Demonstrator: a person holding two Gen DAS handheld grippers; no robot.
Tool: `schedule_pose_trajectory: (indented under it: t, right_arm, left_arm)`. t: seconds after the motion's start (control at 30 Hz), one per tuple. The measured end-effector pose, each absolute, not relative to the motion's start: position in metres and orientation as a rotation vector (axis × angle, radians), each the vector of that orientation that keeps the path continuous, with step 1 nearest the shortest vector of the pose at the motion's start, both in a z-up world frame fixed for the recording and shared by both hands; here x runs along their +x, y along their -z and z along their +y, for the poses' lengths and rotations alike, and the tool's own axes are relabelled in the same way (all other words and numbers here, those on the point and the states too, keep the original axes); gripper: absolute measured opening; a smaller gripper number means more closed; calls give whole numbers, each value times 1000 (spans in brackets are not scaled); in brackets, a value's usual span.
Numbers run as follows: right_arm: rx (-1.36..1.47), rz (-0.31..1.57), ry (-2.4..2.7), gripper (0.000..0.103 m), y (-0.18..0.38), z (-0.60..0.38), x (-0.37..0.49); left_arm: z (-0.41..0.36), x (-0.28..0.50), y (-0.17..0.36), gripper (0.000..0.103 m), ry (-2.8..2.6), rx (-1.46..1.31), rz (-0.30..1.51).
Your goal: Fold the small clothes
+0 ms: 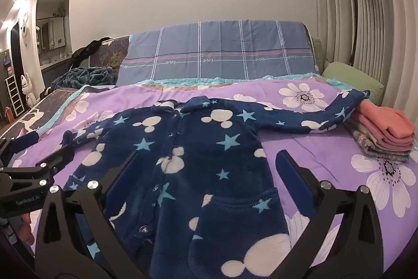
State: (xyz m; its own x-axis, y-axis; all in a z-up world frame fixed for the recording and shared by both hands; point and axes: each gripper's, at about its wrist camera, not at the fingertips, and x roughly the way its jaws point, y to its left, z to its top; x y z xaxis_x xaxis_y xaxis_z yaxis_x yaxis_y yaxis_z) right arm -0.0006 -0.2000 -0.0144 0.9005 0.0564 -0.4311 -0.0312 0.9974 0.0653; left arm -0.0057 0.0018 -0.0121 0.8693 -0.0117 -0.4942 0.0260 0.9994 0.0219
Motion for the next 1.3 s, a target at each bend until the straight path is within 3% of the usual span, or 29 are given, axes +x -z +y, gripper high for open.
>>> schedule_pose_trajectory:
  t: [1.3]
  right_arm:
    - [86,461,-16,101,18,-204,5]
  left_arm:
    - [0,10,24,102,28,112,548]
